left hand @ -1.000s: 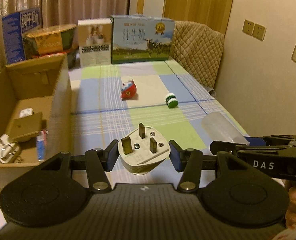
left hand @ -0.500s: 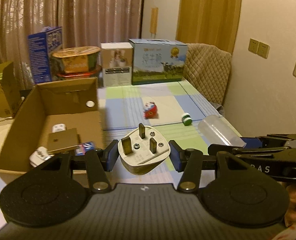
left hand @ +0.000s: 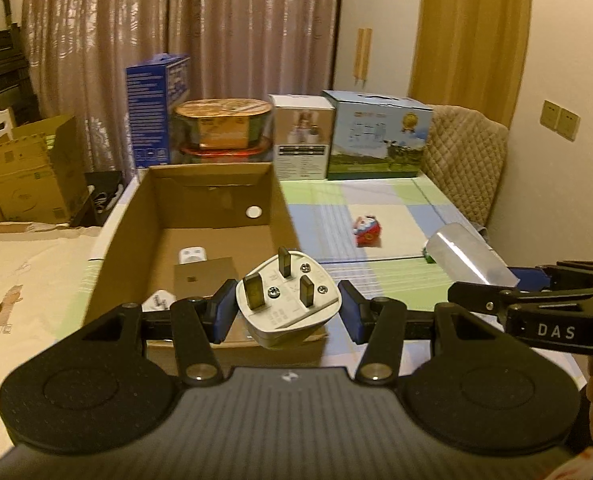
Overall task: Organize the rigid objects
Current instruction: 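Carry the plug adapter and clear cup toward the cardboard box with both tools, then open the left tool to drop the plug adapter while the right tool drops the cup into the box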
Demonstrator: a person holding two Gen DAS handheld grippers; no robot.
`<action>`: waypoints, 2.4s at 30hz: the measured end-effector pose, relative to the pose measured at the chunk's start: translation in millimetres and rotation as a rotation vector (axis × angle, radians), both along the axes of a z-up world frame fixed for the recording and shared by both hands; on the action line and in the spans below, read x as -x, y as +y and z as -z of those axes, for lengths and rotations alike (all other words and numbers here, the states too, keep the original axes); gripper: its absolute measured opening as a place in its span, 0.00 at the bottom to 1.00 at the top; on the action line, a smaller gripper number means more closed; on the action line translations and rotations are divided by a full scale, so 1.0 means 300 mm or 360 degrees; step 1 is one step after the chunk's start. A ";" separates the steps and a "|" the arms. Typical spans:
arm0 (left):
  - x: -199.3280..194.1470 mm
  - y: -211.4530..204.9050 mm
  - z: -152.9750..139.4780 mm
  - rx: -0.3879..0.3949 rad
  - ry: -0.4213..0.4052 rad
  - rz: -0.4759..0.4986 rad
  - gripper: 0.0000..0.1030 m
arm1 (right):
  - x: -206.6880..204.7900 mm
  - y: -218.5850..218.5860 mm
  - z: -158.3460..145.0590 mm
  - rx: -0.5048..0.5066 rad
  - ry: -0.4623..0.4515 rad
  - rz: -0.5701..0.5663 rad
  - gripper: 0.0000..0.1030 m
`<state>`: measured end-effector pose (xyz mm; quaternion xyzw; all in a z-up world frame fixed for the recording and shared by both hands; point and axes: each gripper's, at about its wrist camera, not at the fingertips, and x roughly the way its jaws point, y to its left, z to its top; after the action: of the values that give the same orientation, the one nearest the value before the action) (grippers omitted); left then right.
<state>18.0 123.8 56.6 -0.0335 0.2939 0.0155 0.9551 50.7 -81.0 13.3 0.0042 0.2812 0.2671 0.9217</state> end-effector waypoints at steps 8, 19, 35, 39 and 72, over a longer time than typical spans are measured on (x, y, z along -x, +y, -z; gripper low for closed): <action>0.015 0.065 -0.003 0.0008 0.0012 -0.0043 0.47 | -0.004 0.080 -0.004 0.0020 -0.0010 -0.0070 0.50; 0.012 0.122 0.014 0.0033 0.0029 -0.0071 0.47 | -0.020 0.146 0.012 0.0049 -0.0002 -0.0126 0.50; -0.096 0.288 0.024 0.0028 0.0050 -0.0061 0.47 | -0.109 0.311 -0.001 0.0128 -0.0056 -0.0251 0.50; -0.159 0.326 0.049 -0.0005 0.0105 -0.0018 0.47 | -0.162 0.366 0.011 0.0169 -0.0068 -0.0295 0.50; -0.262 0.405 0.153 0.0114 0.0232 -0.0004 0.51 | -0.300 0.461 0.089 0.0141 0.0030 -0.0310 0.50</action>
<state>96.6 245.3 10.8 -0.0667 0.3629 0.0085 0.9294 140.7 57.3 -13.3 -0.0615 0.3006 0.3425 0.8880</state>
